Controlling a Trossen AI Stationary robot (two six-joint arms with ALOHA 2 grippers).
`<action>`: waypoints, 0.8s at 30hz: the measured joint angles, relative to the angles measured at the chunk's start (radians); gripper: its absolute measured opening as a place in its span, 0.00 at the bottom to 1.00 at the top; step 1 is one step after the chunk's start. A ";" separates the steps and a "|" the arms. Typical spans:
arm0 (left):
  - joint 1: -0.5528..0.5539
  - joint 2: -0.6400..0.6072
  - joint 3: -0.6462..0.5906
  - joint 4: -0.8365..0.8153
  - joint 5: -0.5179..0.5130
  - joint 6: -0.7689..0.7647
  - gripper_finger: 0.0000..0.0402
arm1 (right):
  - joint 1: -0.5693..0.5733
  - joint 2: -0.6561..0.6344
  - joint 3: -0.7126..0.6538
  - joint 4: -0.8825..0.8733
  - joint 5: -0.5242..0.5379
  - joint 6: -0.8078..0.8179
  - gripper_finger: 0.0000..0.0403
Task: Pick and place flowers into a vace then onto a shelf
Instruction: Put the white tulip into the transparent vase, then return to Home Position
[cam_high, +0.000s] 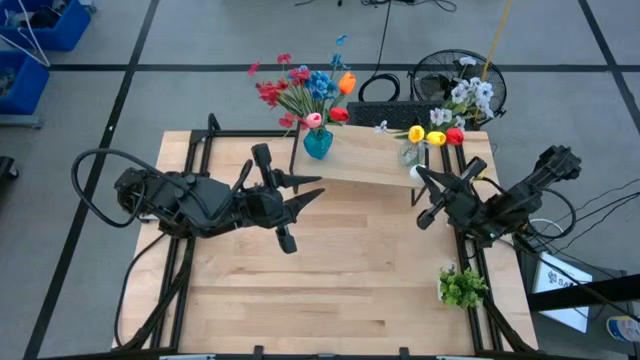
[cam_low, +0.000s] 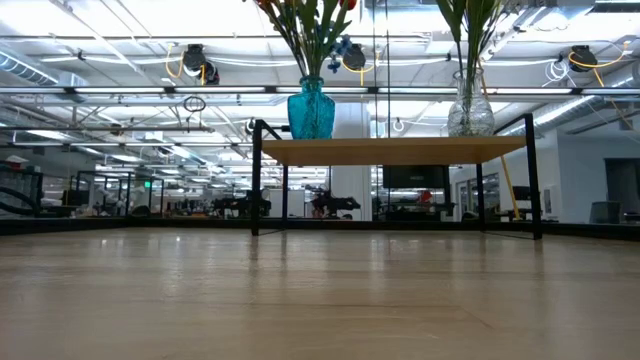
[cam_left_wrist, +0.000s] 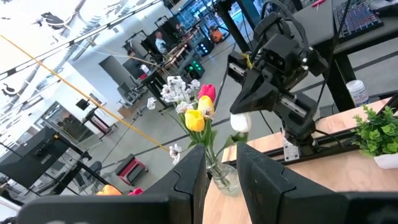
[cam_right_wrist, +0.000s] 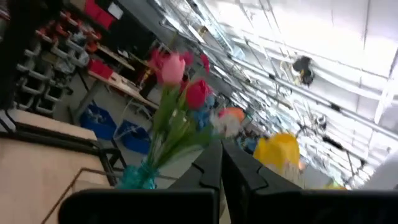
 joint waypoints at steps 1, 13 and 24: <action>0.000 0.000 0.000 0.000 0.000 0.000 0.24 | 0.009 0.002 0.006 0.009 -0.015 -0.019 0.00; 0.000 0.000 0.000 0.003 -0.013 0.038 0.24 | 0.155 0.049 0.206 0.038 -0.397 -0.201 0.00; -0.096 -0.094 0.000 0.186 -0.462 0.340 0.24 | 0.398 0.055 0.459 -0.021 -0.009 -0.045 0.00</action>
